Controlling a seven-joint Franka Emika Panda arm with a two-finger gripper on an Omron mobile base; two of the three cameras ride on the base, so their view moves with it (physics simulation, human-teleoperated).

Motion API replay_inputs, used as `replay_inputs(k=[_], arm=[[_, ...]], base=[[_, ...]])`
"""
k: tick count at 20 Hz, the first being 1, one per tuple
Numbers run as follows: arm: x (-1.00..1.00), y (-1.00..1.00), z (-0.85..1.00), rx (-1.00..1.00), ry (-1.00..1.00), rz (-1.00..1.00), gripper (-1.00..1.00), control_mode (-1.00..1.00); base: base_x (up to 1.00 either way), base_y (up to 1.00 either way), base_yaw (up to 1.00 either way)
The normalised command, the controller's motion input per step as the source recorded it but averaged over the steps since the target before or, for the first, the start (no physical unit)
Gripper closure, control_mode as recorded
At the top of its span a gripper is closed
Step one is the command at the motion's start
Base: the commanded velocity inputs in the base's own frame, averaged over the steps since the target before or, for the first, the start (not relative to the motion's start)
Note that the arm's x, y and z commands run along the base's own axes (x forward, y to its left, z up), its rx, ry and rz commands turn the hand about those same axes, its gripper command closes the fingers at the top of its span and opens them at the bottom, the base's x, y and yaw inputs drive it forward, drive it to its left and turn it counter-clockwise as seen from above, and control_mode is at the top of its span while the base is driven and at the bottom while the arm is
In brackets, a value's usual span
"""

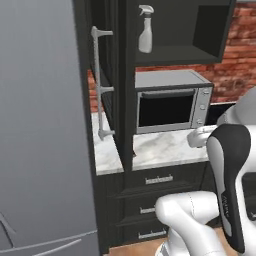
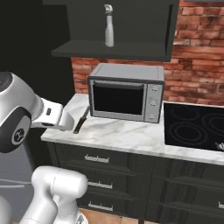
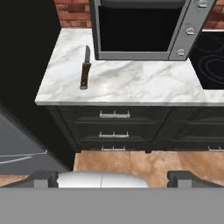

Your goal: Move the cutting board and knife to the sink. Then move spray from the cabinet to the counter.

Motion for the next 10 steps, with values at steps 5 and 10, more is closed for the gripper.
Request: replay_inputs(k=[5, 10], arm=[[0.0, 0.0, 0.0, 0.0, 0.0, 0.0, -1.0, 1.0], [0.0, 0.0, 0.0, 0.0, 0.0, 0.0, -1.0, 1.0]], base=[[0.07, 0.06, 0.03], [0.3, -0.01, 0.02]])
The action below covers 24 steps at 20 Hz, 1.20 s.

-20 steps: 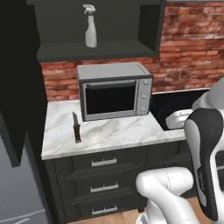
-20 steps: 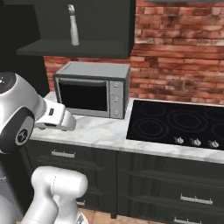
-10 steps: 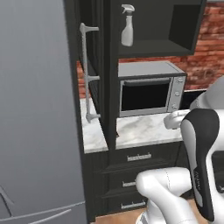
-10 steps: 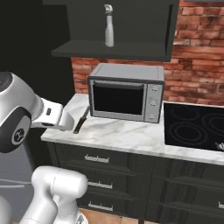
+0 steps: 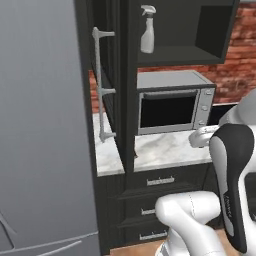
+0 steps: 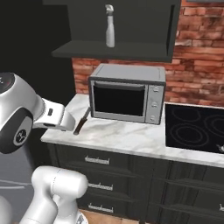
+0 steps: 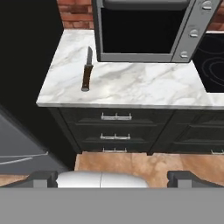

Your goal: Move the cutting board and knife to the sink. Then move spray from the cabinet to the counter.

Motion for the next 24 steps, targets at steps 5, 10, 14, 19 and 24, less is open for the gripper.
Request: replay_inputs(k=[5, 10, 14, 19, 24], arm=[[0.0, 0.0, 0.0, 0.0, 0.0, 0.0, -1.0, 1.0], [0.0, 0.0, 0.0, 0.0, 0.0, 0.0, -1.0, 1.0], [0.0, 0.0, 0.0, 0.0, 0.0, 0.0, -1.0, 1.0], [0.0, 0.0, 0.0, 0.0, 0.0, 0.0, -1.0, 1.0], [0.0, 0.0, 0.0, 0.0, 0.0, 0.0, -1.0, 1.0]], base=[[0.5, -0.29, 0.0], [0.46, -0.31, 0.0], [0.38, -0.25, 0.0], [0.39, -0.14, 0.0], [0.4, -0.02, 0.0]])
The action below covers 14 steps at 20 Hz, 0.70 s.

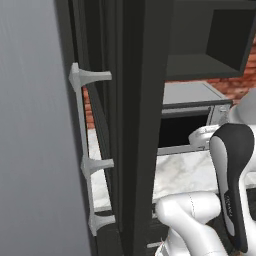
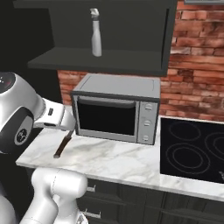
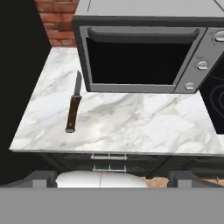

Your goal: Move the cutting board and knife to the sink. Then move spray from the cabinet to the counter.

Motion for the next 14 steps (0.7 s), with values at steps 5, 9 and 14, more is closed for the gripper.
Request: replay_inputs(k=[5, 9, 14], arm=[[0.0, 0.0, 0.0, 0.0, 0.0, 0.0, -1.0, 1.0], [0.05, 0.05, -0.14, 0.0, 0.0, 0.0, -1.0, -1.0], [0.07, 0.6, -0.63, 0.0, 0.08, 0.0, -1.0, -1.0]], base=[[0.29, 0.0, 0.01], [0.18, 0.02, 0.0], [0.0, 0.0, 0.0]])
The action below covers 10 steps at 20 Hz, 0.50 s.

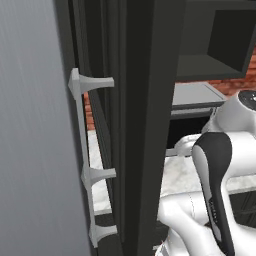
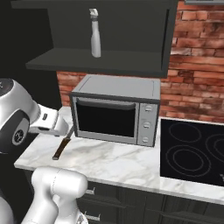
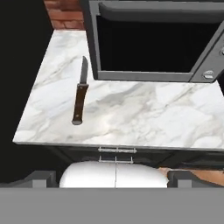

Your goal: Move the cutting board and knife to the sink. Then move spray from the cabinet to the counter.

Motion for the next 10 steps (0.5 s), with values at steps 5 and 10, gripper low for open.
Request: replay_inputs(k=[5, 10], arm=[[0.1, 0.69, -0.64, 0.0, 0.1, 0.0, -1.0, -1.0], [0.27, 0.06, -0.37, 0.06, 0.03, 0.05, -1.0, -1.0]], base=[[0.0, 0.0, 0.0], [0.0, 0.0, 0.0]])
